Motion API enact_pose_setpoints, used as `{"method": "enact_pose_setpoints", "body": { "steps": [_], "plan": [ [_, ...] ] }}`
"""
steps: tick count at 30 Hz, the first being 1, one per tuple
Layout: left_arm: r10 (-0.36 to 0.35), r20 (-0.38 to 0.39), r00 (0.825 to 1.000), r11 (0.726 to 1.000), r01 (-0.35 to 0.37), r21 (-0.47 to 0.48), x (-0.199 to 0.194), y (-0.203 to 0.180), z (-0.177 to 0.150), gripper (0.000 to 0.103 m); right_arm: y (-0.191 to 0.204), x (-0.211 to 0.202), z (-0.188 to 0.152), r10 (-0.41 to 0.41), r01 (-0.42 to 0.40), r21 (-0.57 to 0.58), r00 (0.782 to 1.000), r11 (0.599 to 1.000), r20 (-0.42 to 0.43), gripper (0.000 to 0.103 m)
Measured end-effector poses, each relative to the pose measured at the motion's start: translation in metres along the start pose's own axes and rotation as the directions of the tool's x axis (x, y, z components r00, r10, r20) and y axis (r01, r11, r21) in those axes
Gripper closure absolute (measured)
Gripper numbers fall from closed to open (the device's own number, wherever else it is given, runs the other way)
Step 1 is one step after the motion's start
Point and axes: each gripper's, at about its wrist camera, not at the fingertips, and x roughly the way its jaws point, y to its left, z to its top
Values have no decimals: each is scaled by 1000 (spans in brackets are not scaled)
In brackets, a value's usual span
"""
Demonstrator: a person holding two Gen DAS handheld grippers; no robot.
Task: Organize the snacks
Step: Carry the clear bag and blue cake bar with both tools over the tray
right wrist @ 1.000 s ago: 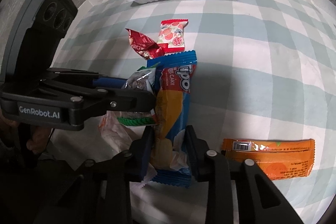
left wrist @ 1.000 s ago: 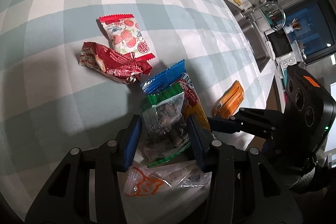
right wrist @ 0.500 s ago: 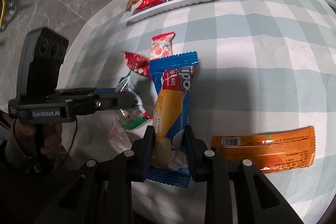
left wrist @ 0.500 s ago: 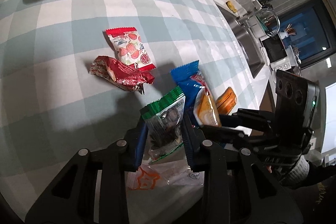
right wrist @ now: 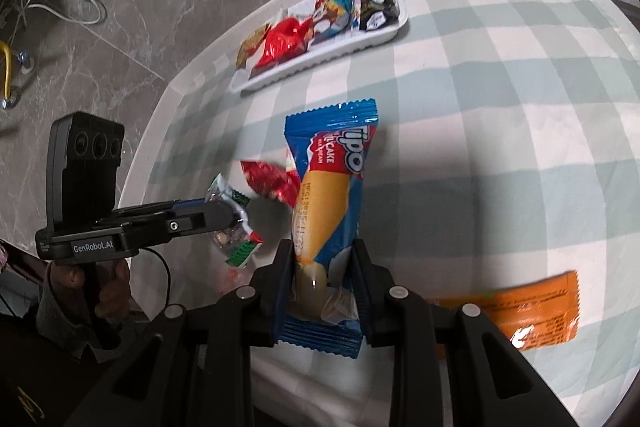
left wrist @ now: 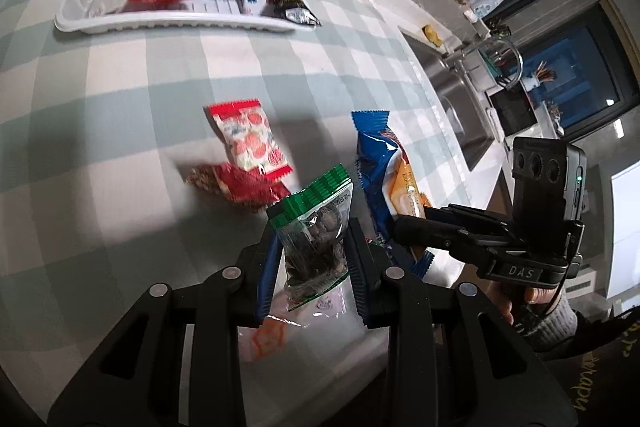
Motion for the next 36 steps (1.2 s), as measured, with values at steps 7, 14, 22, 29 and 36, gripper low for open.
{"method": "enact_pose_setpoints", "body": {
  "steps": [7, 14, 22, 29, 36],
  "plan": [
    [11, 48, 999, 1000, -10, -12, -20, 6, 17, 74, -2, -1, 20, 11, -12, 15, 1000, 1000, 27, 73],
    [37, 93, 995, 999, -34, -38, -40, 20, 35, 74, -4, 1, 42, 21, -22, 24, 999, 999, 41, 73],
    [83, 145, 986, 996, -76, -57, -57, 39, 67, 74, -2, 7, 71, 31, -32, 13, 998, 999, 57, 73],
    [128, 184, 975, 991, -118, -65, -69, 54, 104, 74, -4, 13, 105, 34, -34, -1, 996, 999, 78, 73],
    [161, 215, 963, 987, -150, -65, -76, 68, 141, 74, -5, 20, 145, 28, -26, -24, 994, 999, 101, 73]
  ]
}}
